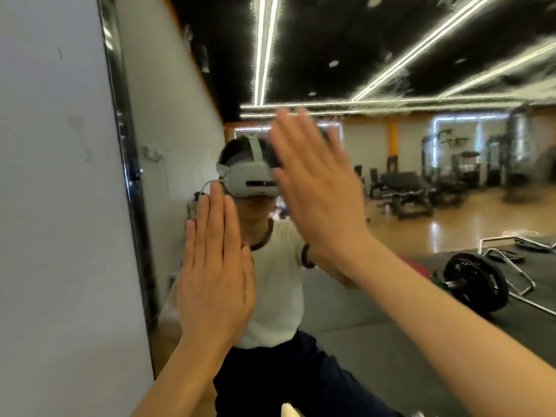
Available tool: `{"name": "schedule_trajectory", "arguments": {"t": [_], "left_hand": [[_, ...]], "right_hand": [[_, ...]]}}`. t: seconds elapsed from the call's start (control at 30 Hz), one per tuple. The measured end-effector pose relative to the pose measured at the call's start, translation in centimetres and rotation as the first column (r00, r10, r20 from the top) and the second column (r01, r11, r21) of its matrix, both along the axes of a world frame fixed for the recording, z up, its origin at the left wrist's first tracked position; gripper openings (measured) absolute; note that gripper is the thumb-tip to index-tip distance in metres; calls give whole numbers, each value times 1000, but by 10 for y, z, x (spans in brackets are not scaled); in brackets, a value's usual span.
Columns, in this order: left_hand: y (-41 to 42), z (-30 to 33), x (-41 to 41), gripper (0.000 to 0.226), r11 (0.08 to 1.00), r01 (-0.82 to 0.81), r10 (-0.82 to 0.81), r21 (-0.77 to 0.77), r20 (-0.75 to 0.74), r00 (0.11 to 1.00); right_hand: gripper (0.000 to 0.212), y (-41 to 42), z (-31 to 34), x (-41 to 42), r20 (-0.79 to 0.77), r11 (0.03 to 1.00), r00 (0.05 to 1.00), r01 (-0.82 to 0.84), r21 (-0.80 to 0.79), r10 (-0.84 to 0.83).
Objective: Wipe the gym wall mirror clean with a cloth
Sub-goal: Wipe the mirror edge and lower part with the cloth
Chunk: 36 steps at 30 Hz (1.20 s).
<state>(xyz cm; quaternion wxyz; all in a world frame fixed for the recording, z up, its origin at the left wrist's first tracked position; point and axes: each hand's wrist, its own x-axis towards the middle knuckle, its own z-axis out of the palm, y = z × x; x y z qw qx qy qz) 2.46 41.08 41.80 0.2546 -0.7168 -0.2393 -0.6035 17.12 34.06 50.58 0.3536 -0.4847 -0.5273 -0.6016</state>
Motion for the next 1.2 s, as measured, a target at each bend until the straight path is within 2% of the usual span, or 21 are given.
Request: {"name": "schedule_trajectory", "arguments": {"t": [0.1, 0.17, 0.23, 0.27, 0.3, 0.33, 0.4, 0.43, 0.47, 0.5, 0.57, 0.63, 0.7, 0.73, 0.8, 0.9, 0.97, 1.0, 1.07, 1.13, 1.2], "left_hand": [[-1, 0, 0, 60, 1000, -7, 7, -3, -11, 1000], [-1, 0, 0, 60, 1000, -3, 3, -2, -9, 1000], [-1, 0, 0, 60, 1000, -3, 3, -2, -11, 1000], [-1, 0, 0, 60, 1000, 0, 0, -2, -12, 1000], [-1, 0, 0, 60, 1000, 4, -4, 0, -11, 1000], [-2, 0, 0, 60, 1000, 10, -10, 3, -9, 1000], [-2, 0, 0, 61, 1000, 21, -21, 5, -8, 1000], [-2, 0, 0, 61, 1000, 25, -25, 3, -9, 1000], [-2, 0, 0, 60, 1000, 24, -24, 1, -10, 1000], [-2, 0, -1, 60, 1000, 17, -17, -3, -11, 1000], [-1, 0, -1, 61, 1000, 6, -6, -6, -11, 1000], [-1, 0, 0, 61, 1000, 11, -11, -3, -5, 1000], [-2, 1, 0, 61, 1000, 18, -18, -6, 0, 1000], [-3, 1, 0, 61, 1000, 28, -28, -10, 2, 1000], [-4, 2, -2, 61, 997, 76, -75, -18, 16, 997], [-9, 2, -5, 61, 987, 161, -161, -26, 16, 987], [-16, 2, -2, 61, 983, 182, -183, -33, -4, 983], [-21, 2, 2, 62, 982, 185, -186, -34, -30, 982], [-32, 6, 19, 62, 980, 199, -199, -15, -98, 975], [-43, 13, 39, 63, 973, 230, -225, 25, -138, 965], [-47, 21, 54, 64, 966, 253, -244, 52, -138, 960]], "right_hand": [[49, -38, -9, 71, -285, 987, 955, -31, 161, 76], [49, -51, -16, 93, -463, 933, 848, -96, 346, 258], [47, -44, -22, 76, -539, 877, 743, -134, 461, 397], [45, -35, -28, 57, -522, 875, 746, -166, 455, 413], [44, -26, -36, 35, -462, 894, 793, -219, 391, 397], [43, -16, -47, 15, -357, 927, 866, -266, 264, 350], [41, -6, -68, -6, -46, 973, 973, -229, -28, 227], [40, -7, -73, -2, 85, 976, 975, -195, -99, 203], [38, -15, -73, 10, 120, 971, 968, -208, -115, 222], [38, -25, -72, 27, 72, 962, 962, -257, -87, 263], [38, -49, -76, 64, -165, 949, 936, -295, 109, 310], [36, -68, -84, 91, -399, 912, 843, -230, 340, 361], [36, -64, -92, 85, -511, 857, 736, -185, 481, 445], [37, -55, -96, 72, -518, 848, 717, -195, 493, 466], [38, -31, -107, 39, -442, 879, 779, -287, 380, 445], [33, -18, -120, 18, -123, 926, 918, -375, 40, 377], [31, -30, -114, 36, 11, 924, 926, -374, -81, 377], [30, -40, -112, 50, 13, 920, 924, -378, -104, 381], [32, -60, -116, 85, -90, 924, 925, -376, -66, 369], [36, -76, -128, 117, -236, 948, 918, -306, 86, 318], [38, -77, -140, 122, -384, 931, 859, -248, 268, 340]]}}
